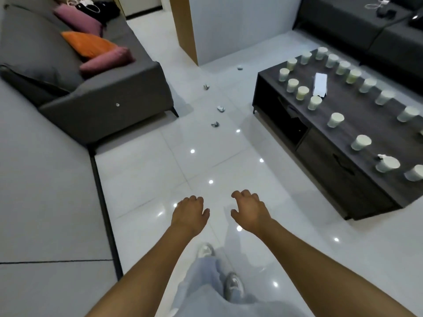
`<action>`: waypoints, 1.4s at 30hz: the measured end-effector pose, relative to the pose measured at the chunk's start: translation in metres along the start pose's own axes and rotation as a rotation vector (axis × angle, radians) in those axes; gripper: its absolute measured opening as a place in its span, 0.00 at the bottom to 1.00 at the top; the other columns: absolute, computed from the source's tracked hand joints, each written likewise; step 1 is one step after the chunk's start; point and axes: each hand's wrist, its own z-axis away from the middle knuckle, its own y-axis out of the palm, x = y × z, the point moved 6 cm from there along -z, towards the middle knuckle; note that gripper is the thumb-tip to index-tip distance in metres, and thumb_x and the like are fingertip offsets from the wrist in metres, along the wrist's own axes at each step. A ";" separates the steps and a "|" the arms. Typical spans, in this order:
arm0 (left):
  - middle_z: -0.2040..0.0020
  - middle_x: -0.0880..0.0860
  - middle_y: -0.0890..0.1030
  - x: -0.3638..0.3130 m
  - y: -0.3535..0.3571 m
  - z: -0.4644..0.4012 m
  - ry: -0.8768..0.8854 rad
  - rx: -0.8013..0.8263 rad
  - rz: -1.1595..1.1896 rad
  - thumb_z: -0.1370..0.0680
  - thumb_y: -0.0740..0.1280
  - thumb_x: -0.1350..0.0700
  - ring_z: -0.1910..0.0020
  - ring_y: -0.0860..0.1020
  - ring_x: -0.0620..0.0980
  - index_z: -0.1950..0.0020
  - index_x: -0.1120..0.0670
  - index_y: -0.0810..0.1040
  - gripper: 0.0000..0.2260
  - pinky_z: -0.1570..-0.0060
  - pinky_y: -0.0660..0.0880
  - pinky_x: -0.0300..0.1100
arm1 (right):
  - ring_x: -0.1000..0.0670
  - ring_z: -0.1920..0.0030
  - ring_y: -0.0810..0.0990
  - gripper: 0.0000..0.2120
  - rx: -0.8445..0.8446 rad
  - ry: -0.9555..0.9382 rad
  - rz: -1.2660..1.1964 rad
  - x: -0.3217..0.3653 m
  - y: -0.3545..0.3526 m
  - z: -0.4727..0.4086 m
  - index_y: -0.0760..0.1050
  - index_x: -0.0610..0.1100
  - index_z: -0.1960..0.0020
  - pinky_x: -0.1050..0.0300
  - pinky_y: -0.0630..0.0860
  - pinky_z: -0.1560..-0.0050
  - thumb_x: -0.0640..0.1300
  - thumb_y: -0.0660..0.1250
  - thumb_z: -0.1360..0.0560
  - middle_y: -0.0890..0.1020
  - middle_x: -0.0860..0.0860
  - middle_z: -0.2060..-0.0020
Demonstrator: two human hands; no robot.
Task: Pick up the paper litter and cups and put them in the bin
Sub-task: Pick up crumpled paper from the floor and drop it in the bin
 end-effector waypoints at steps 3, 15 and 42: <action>0.41 0.54 0.76 0.018 -0.024 -0.067 -0.008 0.004 0.011 0.19 0.56 0.47 0.42 0.74 0.54 0.36 0.56 0.72 0.18 0.44 0.70 0.45 | 0.43 0.38 0.69 0.22 0.004 0.004 0.005 0.006 -0.024 -0.064 0.63 0.46 0.29 0.49 0.72 0.41 0.47 0.60 0.22 0.70 0.46 0.35; 0.40 0.54 0.76 0.095 -0.175 -0.342 0.050 -0.015 0.011 0.19 0.56 0.47 0.40 0.73 0.54 0.35 0.56 0.71 0.18 0.41 0.69 0.44 | 0.42 0.38 0.69 0.22 -0.024 0.061 -0.069 0.070 -0.155 -0.350 0.63 0.47 0.29 0.49 0.70 0.43 0.47 0.60 0.22 0.70 0.45 0.35; 0.42 0.54 0.76 0.104 -0.407 -0.909 0.247 0.160 -0.162 0.19 0.55 0.48 0.42 0.74 0.54 0.37 0.55 0.73 0.16 0.43 0.68 0.44 | 0.42 0.36 0.68 0.22 0.031 0.388 -0.234 0.009 -0.380 -0.855 0.62 0.46 0.28 0.49 0.70 0.41 0.48 0.59 0.21 0.68 0.45 0.34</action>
